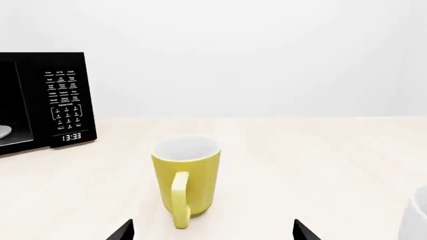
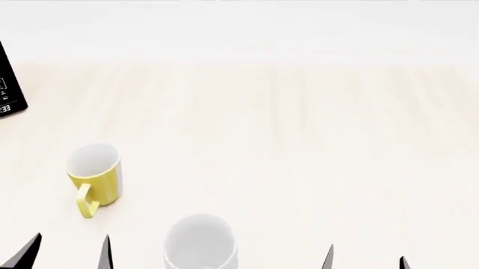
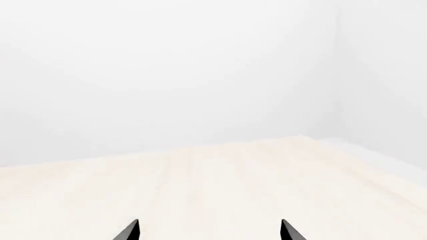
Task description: Put the yellow and white mug to the front of the white mug.
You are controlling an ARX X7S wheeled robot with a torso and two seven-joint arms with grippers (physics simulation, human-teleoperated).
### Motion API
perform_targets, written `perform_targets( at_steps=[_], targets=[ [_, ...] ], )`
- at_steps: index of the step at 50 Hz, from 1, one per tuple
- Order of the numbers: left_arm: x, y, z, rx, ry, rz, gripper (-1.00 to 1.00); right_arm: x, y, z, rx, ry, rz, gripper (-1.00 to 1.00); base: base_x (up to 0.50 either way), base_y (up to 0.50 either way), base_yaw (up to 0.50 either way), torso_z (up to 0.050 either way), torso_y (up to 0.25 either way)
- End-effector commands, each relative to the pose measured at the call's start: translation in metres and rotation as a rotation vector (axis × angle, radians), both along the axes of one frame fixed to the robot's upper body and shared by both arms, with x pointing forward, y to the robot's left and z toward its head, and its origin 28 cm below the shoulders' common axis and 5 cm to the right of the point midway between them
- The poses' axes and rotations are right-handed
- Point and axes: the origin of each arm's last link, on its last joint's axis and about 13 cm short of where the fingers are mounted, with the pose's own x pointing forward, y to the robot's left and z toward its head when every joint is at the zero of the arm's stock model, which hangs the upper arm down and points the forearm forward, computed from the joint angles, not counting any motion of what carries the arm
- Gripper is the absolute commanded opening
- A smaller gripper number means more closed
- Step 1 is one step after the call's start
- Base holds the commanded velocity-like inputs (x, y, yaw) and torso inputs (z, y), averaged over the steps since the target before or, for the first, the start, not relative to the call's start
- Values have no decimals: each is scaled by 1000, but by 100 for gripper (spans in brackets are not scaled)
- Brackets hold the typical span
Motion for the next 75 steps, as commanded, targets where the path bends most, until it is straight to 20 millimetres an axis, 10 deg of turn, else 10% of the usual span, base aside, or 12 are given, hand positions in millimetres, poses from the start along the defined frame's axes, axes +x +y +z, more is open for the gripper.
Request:
perform_targets(
  at_steps=[1,75],
  targets=[
    [0,1,0,-4,3,-4,100,-1,0,1,-3,-4,2,100,500,-86,0,0,0],
    [36,9,-25,-56,203,38,100,1,-2,0,-10,86,-83,100,58,29,0,0,0]
  ],
)
